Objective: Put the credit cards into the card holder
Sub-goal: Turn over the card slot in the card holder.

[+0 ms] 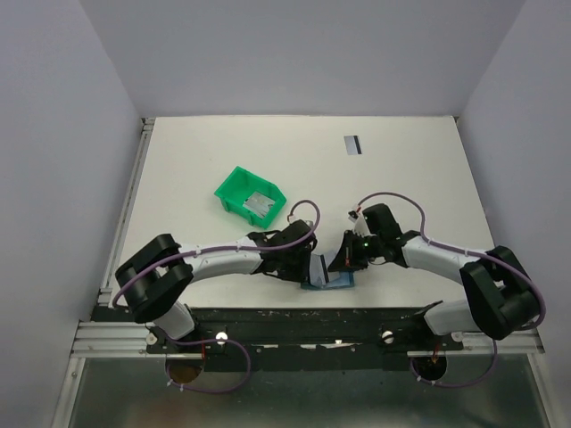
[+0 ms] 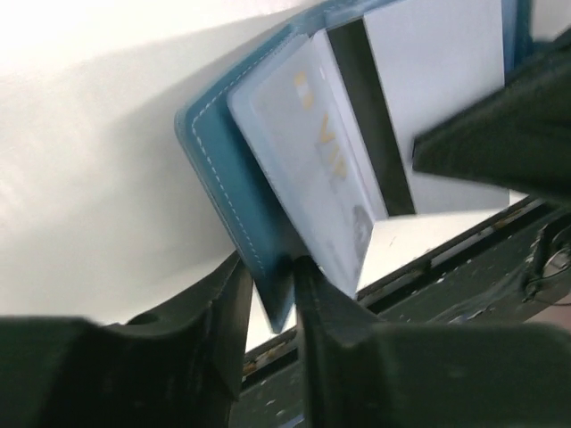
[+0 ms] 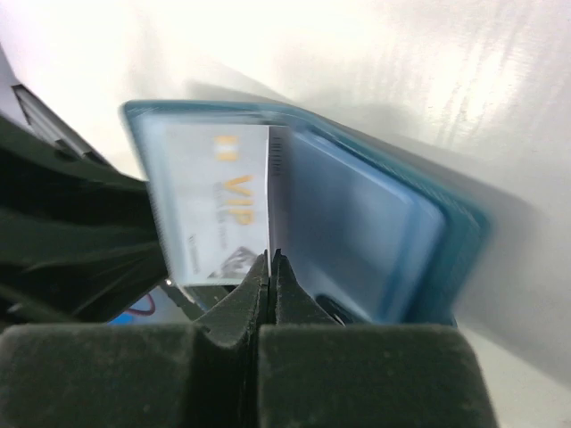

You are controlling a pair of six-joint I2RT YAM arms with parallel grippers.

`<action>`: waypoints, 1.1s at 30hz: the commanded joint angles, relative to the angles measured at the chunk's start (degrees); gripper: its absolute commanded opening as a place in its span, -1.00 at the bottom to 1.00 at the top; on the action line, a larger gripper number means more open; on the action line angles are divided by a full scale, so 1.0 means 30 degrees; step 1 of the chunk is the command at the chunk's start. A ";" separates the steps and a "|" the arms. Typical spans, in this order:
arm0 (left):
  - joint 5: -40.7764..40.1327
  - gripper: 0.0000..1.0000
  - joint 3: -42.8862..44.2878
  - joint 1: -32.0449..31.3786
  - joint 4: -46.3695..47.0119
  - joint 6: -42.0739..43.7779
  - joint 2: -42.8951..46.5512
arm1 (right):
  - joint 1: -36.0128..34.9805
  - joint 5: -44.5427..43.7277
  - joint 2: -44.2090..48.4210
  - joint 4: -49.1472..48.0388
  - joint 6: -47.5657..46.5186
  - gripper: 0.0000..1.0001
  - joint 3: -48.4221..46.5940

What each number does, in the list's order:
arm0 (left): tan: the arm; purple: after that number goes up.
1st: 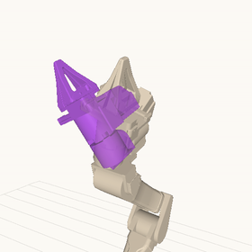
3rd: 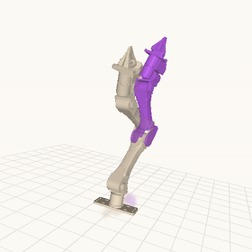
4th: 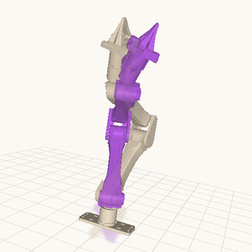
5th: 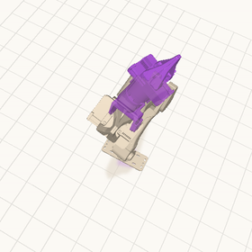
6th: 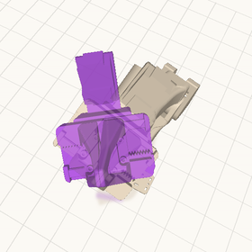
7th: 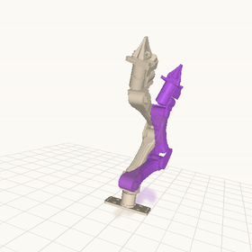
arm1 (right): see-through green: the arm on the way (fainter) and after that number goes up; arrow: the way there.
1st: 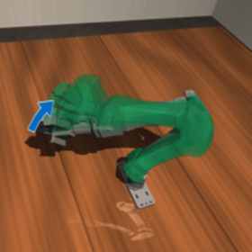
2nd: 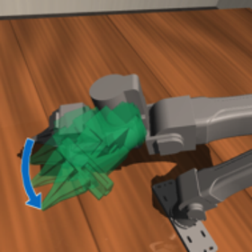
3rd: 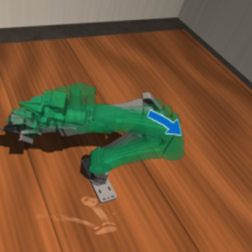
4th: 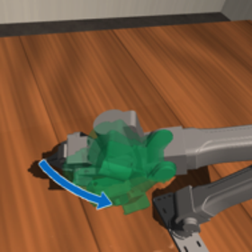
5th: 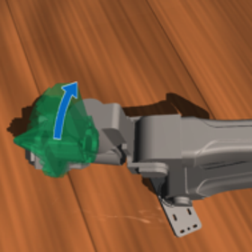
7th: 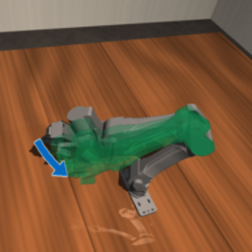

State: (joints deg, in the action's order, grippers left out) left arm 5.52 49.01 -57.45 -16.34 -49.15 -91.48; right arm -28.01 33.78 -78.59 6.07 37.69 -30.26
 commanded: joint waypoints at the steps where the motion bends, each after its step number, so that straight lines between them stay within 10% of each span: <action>1: -0.1662 -0.14 -0.0195 0.0165 -0.2666 0.0678 0.2395 | 0.0079 -0.1415 -0.0581 0.0614 -0.0610 -0.99 0.0302; 10: -0.3069 0.09 -0.0283 0.0605 -0.4106 0.0708 0.5559 | 0.0079 -0.1797 -0.1226 0.0703 -0.0933 -0.99 0.0243; 18: -0.1086 0.05 0.0622 0.0605 0.0637 0.1674 0.4514 | 0.0079 -0.1797 -0.1432 0.0790 -0.0992 -0.99 0.0214; 27: -0.0696 -0.98 0.1801 -0.0009 -0.0031 0.1736 -0.0559 | 0.0079 -0.1680 -0.0730 0.0995 -0.0612 -0.99 0.0331; 33: -0.0374 -1.00 0.0215 -0.0068 0.1110 0.1587 -0.0969 | 0.0079 -0.1972 0.0646 0.1960 -0.0435 -0.99 0.0126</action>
State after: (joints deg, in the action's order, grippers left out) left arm 3.07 51.44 -57.19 -14.37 -44.21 -93.45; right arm -28.01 30.85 -79.33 7.53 36.42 -30.15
